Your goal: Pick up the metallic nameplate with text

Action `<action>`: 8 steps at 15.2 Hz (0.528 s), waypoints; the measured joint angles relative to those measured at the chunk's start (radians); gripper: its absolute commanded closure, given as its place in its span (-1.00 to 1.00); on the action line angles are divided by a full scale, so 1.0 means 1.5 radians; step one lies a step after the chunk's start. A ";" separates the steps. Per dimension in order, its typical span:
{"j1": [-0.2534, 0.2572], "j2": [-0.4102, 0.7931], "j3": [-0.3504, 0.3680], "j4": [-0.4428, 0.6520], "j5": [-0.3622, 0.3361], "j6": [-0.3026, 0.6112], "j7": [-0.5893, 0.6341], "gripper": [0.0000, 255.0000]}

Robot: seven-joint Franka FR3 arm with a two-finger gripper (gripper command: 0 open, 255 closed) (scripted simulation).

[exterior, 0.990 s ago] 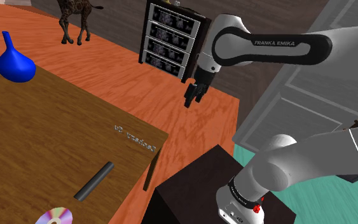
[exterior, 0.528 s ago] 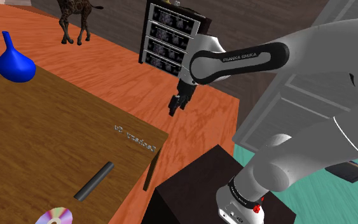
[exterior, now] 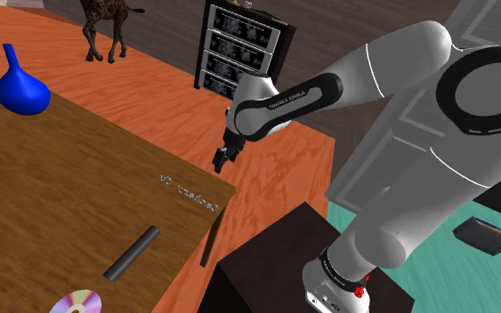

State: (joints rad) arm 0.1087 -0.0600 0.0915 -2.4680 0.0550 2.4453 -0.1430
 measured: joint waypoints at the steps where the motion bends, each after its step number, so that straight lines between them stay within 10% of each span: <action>1: 0.002 0.025 0.003 0.008 -0.006 0.019 0.003 -1.00; 8: 0.026 0.214 0.007 0.108 -0.065 0.126 0.035 -1.00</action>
State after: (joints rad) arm 0.1479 0.2617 0.1023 -2.3056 -0.0418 2.6350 -0.0899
